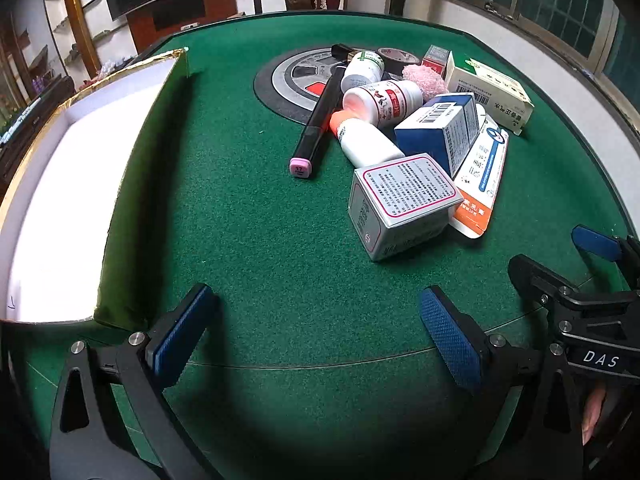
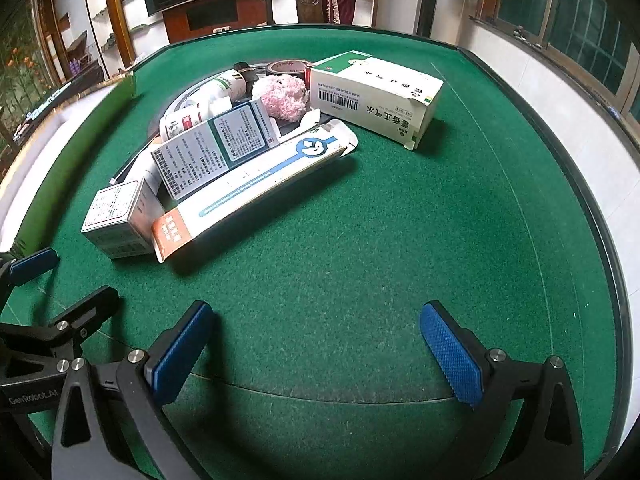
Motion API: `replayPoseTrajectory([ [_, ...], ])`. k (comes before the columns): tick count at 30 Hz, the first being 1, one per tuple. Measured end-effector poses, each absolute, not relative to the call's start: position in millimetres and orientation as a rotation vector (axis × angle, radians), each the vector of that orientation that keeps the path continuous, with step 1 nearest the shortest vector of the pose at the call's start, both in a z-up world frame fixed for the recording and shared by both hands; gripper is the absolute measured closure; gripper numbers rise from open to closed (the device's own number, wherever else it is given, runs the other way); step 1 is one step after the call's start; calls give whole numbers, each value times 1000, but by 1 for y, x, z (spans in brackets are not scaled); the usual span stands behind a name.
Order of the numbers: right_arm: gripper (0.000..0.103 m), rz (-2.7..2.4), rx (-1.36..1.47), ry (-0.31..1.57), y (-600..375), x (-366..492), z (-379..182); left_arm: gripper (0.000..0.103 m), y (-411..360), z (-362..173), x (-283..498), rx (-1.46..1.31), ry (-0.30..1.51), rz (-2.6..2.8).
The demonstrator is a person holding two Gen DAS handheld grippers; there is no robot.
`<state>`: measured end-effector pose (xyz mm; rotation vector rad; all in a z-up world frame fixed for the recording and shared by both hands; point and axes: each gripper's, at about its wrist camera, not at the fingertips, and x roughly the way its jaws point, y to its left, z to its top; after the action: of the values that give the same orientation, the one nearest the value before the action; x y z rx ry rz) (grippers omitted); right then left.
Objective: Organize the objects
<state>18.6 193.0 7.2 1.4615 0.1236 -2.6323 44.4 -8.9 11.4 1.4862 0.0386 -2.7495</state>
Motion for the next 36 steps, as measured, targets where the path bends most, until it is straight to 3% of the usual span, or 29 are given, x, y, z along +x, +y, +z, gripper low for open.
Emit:
replayPoseTrajectory([
  [21,0,-2638,1467,113,195,9,5,0,-3,8,44,1490,35,-2735],
  [24,0,-2651,1486,99,204,10,7,0,2,6,31,1604,-43,-2834],
  [28,0,-2703,1423,26,227,17,23,1,-21,20,42,1634,11,-2966],
  [32,0,-2770,1275,-14,243,19,50,11,-43,42,50,1570,20,-3076],
  [33,0,-2781,1231,-30,244,16,57,17,-43,42,53,1556,66,-3111],
  [34,0,-2785,1205,-41,244,14,62,36,-40,43,50,1582,44,-3111],
  [35,0,-2784,1176,-60,241,10,67,45,-32,40,47,1621,18,-3123],
  [36,0,-2781,1141,-85,239,7,71,47,-19,36,44,1624,-51,-3131],
])
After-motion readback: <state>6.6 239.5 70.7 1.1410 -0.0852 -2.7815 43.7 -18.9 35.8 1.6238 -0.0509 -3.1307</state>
